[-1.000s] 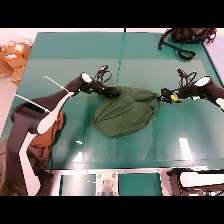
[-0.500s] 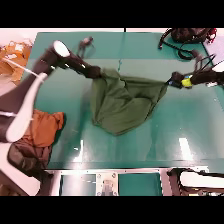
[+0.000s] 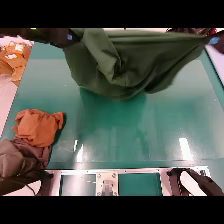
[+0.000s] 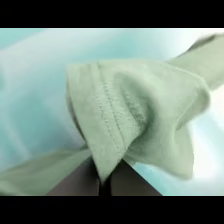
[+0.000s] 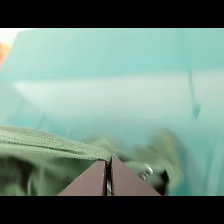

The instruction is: Fold the shirts.

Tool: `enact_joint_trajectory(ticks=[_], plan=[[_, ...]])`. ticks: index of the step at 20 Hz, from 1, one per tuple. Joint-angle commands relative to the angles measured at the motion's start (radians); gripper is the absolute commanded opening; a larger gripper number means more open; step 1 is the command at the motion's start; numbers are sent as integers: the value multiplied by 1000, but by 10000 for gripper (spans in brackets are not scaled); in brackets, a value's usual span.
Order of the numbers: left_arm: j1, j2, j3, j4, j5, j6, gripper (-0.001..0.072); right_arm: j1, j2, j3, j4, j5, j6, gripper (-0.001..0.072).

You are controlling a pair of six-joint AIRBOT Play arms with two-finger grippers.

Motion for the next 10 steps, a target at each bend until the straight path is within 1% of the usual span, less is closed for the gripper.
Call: enact_joint_trajectory(ticks=[1, 3, 6, 8, 10], plan=[[1, 89, 16, -177, -19, 47, 22, 0, 151, 24, 51, 6, 2, 14], [1, 122, 95, -216, -13, 68, 22, 0, 195, 71, 51, -2, 1, 14], [1, 166, 275, -217, -11, 78, 22, 0, 229, 187, 31, -58, -2, 14], [1, 198, 293, -206, 15, 118, 22, 0, 231, 248, 8, -93, -2, 14], [1, 202, 272, -134, 19, 117, 22, 0, 220, 245, -10, -116, -5, 15]])
